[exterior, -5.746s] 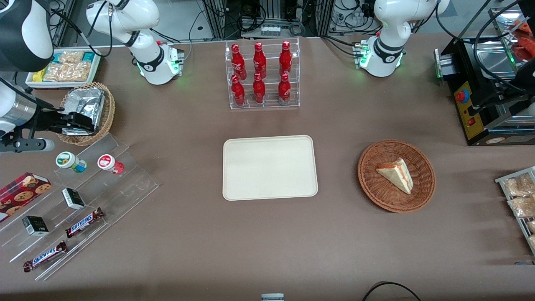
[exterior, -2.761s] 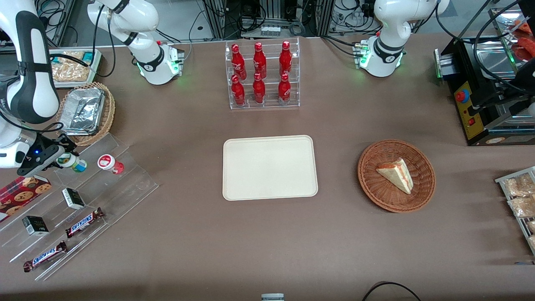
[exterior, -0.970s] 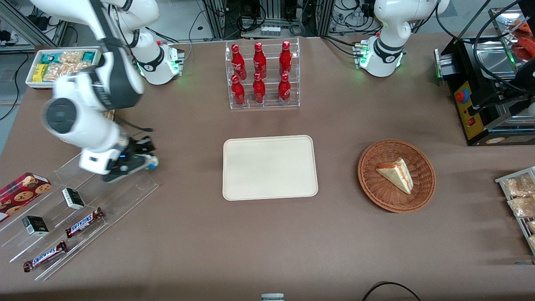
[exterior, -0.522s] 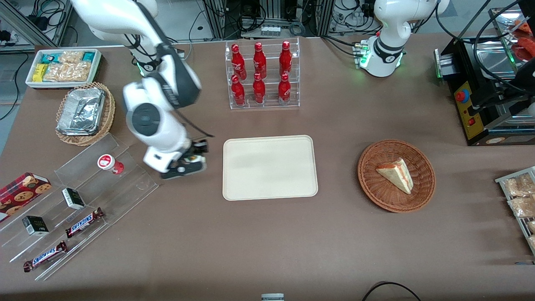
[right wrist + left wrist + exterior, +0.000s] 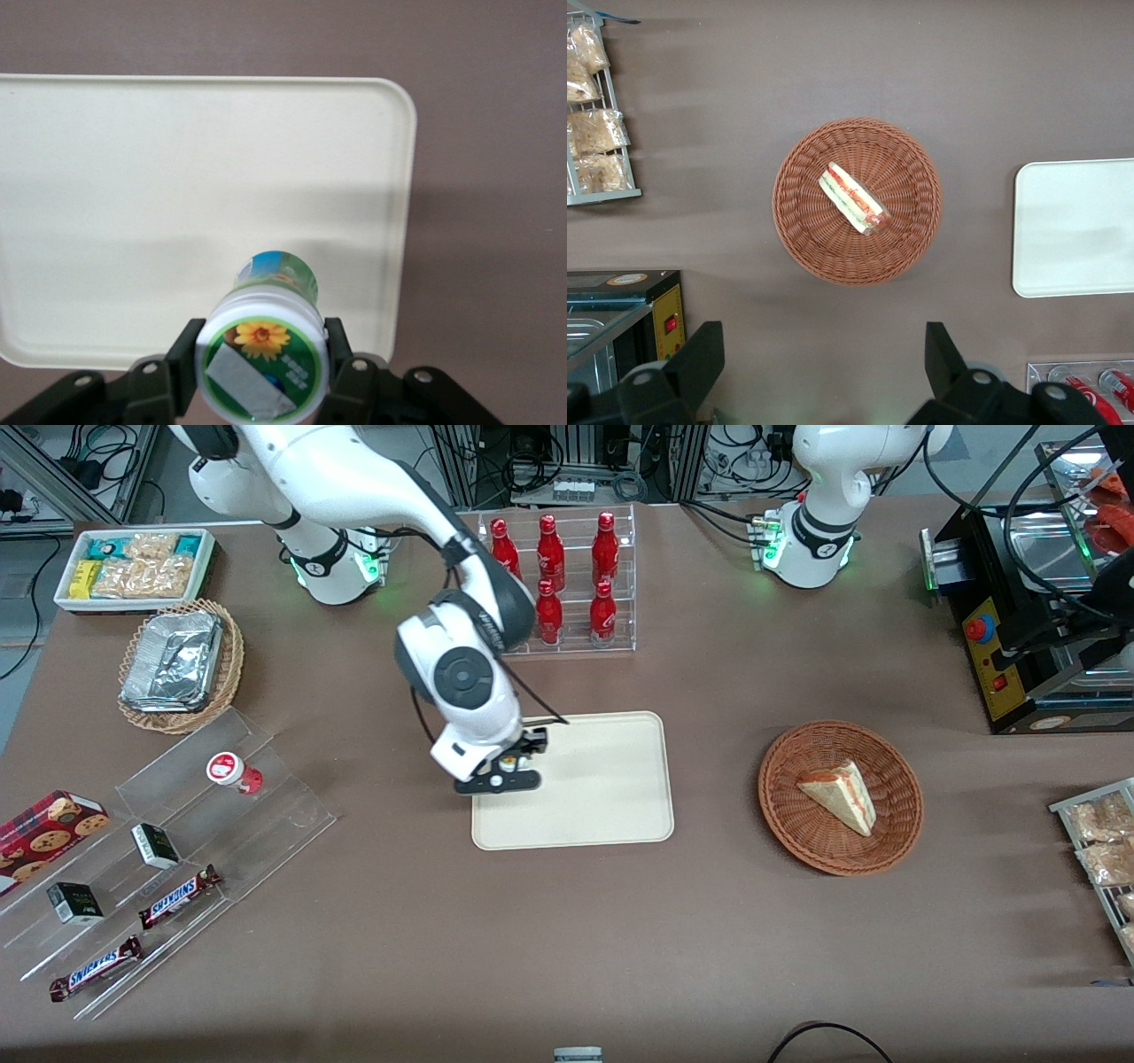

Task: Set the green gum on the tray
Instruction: 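Lower the gum bottle onto the tray and open the right gripper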

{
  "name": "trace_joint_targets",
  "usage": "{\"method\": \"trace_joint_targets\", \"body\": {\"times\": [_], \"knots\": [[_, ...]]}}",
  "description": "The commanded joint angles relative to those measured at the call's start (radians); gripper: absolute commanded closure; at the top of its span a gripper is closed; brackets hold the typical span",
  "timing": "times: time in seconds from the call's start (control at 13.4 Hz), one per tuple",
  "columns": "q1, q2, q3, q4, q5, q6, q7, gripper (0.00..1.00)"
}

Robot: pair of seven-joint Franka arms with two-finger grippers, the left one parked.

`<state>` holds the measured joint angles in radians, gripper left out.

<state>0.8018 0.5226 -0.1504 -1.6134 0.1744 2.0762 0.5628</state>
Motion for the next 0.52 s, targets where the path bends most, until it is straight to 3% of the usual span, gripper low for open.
{"method": "trace_joint_targets", "body": {"times": [0.0, 0.45], "knots": [[0.042, 0.075, -0.012, 0.073, 0.025, 0.056, 0.081, 1.00], [0.097, 0.184, -0.012, 0.118, 0.025, 0.169, 0.169, 1.00]]}}
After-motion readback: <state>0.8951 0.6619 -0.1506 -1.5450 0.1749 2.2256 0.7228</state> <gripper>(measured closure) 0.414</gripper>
